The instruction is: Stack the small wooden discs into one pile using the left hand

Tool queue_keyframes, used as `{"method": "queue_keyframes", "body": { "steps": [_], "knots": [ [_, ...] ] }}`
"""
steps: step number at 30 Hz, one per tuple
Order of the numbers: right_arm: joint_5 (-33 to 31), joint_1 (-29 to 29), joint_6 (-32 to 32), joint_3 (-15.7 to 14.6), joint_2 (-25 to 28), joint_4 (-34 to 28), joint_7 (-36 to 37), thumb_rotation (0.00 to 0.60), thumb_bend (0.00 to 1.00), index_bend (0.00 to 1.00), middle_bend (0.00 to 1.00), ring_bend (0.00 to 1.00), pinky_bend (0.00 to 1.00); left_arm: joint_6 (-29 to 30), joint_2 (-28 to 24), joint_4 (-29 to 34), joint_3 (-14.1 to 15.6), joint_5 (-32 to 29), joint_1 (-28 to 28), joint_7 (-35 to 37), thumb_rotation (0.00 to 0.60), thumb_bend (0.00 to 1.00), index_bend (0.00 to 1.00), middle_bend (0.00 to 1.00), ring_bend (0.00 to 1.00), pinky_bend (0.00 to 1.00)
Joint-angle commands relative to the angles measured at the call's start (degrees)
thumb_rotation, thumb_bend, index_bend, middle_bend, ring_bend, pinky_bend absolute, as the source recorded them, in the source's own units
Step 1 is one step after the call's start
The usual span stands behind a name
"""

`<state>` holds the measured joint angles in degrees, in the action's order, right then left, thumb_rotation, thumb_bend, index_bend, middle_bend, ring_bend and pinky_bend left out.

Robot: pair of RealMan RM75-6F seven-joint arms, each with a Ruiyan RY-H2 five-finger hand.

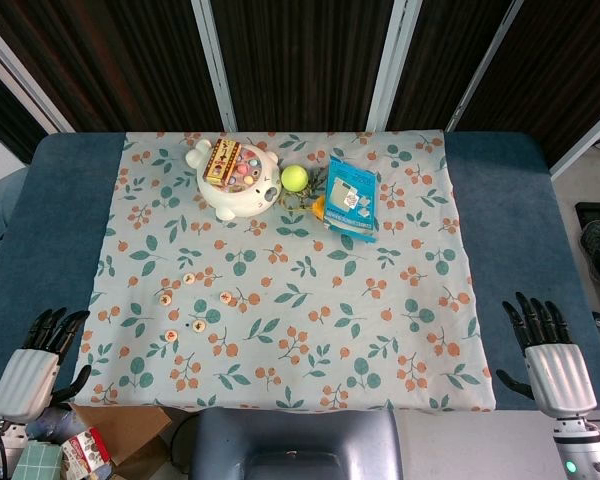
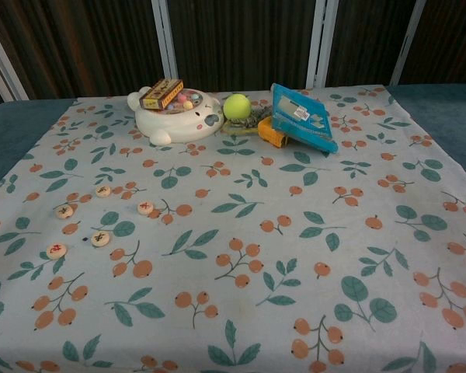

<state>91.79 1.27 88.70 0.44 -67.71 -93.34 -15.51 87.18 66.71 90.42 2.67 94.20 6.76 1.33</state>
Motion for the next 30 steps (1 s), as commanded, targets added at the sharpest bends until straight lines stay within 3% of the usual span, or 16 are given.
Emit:
{"method": "queue_keyframes", "body": {
  "steps": [1,3,5,7,8,11,13,17,22,30],
  "knots": [
    [-0.13,-0.05,0.01,0.09,0.09,-0.11,0.16,0.600,0.12,0.00,0.00,0.00,0.00,-1.35,0.10,-0.07,0.14,-0.30,0.41,0.04,0.600,0.40,0.04,0.10,0.01,0.01],
    [0.07,-0.03,0.02,0.06,0.06,-0.08,0.10,0.600,0.12,0.00,0.00,0.00,0.00,-2.34,0.23,0.13,0.25,-0.91,0.51,-0.39,0.600,0.40,0.04,0.12,0.05,0.09],
    [0.26,0.08,-0.32,-0.13,0.00,-0.02,-0.04,0.600,0.12,0.00,0.00,0.00,0.00,-2.37,1.69,-0.45,-0.18,-1.00,0.66,-1.34,0.600,0.40,0.05,0.29,0.28,0.41],
    [0.42,0.20,-0.52,-0.18,0.02,0.00,-0.07,0.600,0.12,0.00,0.00,0.00,0.00,-3.45,3.85,-1.73,0.25,0.06,1.36,-0.17,0.600,0.40,0.07,0.63,0.66,0.85],
    [0.36,0.22,-0.54,-0.12,0.02,0.01,0.02,0.600,0.12,0.00,0.00,0.00,0.00,-4.61,4.89,-1.94,0.55,0.52,2.03,1.65,0.600,0.40,0.09,0.76,0.80,0.96],
    [-0.08,0.35,-0.92,0.06,0.17,0.00,0.49,0.600,0.12,0.00,0.00,0.00,0.00,-6.69,8.76,-4.02,-0.22,-0.23,3.45,5.64,0.600,0.40,0.16,0.96,0.99,1.00],
    [-0.47,0.44,-1.21,0.18,0.26,0.00,0.60,0.600,0.12,0.00,0.00,0.00,0.00,-7.64,11.76,-5.40,-1.59,-1.89,4.11,5.62,0.600,0.40,0.21,1.00,1.00,1.00],
    [-0.72,0.47,-1.31,0.31,0.32,-0.05,0.65,0.600,0.12,0.00,0.00,0.00,0.00,-7.80,14.85,-7.17,-2.89,-3.07,4.56,5.30,0.600,0.40,0.27,1.00,1.00,1.00],
    [-1.48,0.28,-1.12,0.66,0.58,-0.07,0.98,0.600,0.12,0.00,0.00,0.00,0.00,-15.37,23.79,-13.54,-5.55,-8.39,8.43,-0.35,0.600,0.40,0.29,1.00,1.00,1.00],
    [-1.73,0.03,-0.77,0.78,0.89,0.02,1.53,0.600,0.12,0.00,0.00,0.00,0.00,-17.22,29.66,-19.01,-7.38,-11.56,10.32,-3.02,0.600,0.40,0.31,1.00,1.00,1.00]
  ]
}}
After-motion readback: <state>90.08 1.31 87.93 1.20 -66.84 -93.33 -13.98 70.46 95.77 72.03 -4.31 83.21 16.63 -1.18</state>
